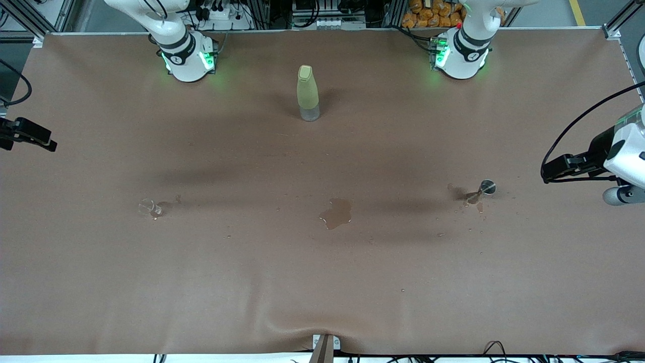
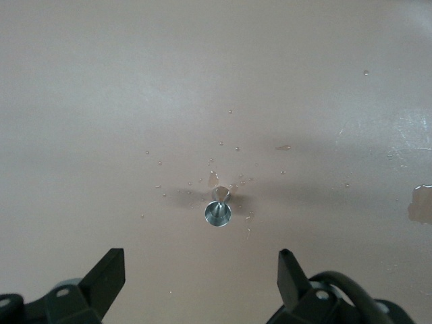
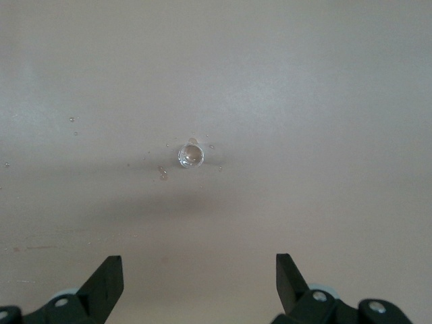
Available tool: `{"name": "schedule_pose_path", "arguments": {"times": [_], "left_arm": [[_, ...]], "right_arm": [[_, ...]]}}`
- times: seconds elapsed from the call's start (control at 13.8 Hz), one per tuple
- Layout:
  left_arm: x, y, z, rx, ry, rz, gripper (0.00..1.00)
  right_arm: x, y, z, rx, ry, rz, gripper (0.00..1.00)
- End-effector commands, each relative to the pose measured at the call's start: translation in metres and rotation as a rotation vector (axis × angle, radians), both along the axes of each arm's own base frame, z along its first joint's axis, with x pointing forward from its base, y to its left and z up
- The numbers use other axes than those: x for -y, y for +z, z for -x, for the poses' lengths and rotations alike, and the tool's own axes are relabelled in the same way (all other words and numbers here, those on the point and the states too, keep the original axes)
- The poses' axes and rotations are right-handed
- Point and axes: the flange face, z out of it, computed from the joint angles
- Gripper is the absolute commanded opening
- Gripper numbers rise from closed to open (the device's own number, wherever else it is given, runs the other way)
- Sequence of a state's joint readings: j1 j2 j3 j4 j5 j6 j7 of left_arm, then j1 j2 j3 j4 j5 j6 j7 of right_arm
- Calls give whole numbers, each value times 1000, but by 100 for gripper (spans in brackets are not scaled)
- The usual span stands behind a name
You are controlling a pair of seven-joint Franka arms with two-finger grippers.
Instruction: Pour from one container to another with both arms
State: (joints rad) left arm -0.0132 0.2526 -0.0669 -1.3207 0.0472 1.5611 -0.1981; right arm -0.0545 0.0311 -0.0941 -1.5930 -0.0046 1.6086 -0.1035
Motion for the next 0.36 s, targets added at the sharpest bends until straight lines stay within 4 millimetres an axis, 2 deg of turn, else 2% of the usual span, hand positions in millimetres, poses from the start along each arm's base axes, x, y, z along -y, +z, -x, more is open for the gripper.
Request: {"name": "schedule_pose_path", "arguments": {"times": [0.0,0.29], "left_arm": [[-2,6,7,-4,8,7,100],[1,2,5,-10,1,2,100]], "right_arm": [[1,3,0,9,-18,-6,100],[1,3,0,10,-20,-12,100]]}}
